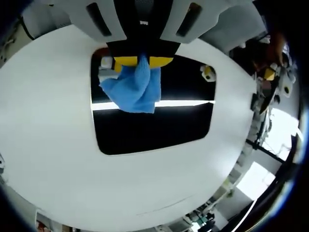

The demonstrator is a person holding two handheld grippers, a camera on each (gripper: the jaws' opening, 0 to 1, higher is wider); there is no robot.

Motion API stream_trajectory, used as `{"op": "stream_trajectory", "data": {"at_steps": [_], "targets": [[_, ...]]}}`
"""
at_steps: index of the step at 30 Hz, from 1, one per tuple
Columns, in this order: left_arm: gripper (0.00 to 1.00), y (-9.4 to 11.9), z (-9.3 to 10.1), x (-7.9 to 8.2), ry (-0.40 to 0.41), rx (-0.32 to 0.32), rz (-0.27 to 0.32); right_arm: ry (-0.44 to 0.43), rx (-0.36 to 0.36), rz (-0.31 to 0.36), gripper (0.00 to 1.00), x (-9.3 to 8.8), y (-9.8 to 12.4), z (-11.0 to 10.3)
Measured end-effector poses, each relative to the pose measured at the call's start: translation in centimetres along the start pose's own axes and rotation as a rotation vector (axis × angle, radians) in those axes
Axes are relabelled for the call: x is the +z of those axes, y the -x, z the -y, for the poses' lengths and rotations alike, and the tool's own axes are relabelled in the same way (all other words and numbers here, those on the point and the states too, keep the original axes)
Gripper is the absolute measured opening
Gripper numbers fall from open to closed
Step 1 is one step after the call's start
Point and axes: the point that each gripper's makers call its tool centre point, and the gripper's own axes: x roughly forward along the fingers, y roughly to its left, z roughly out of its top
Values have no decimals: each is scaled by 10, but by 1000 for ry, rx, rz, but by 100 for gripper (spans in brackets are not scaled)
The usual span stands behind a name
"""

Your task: Wipe the mirror surface with the cleaning cloth until all visible marks leave the cleaned area.

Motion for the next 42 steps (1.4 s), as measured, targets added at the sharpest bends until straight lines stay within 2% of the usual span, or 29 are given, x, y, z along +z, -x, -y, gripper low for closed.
{"op": "stream_trajectory", "data": {"at_steps": [28,32,42], "targets": [[100,-7,-2,-4,-21,-2,-15,105,39,-22,0,6,-23,-68],[100,-6,-7,-4,-25,21,-9,125,50,-28,0,5,-26,-80],[100,-6,-12,-4,-11,26,-4,141,91,-45,0,6,-34,-107]]}}
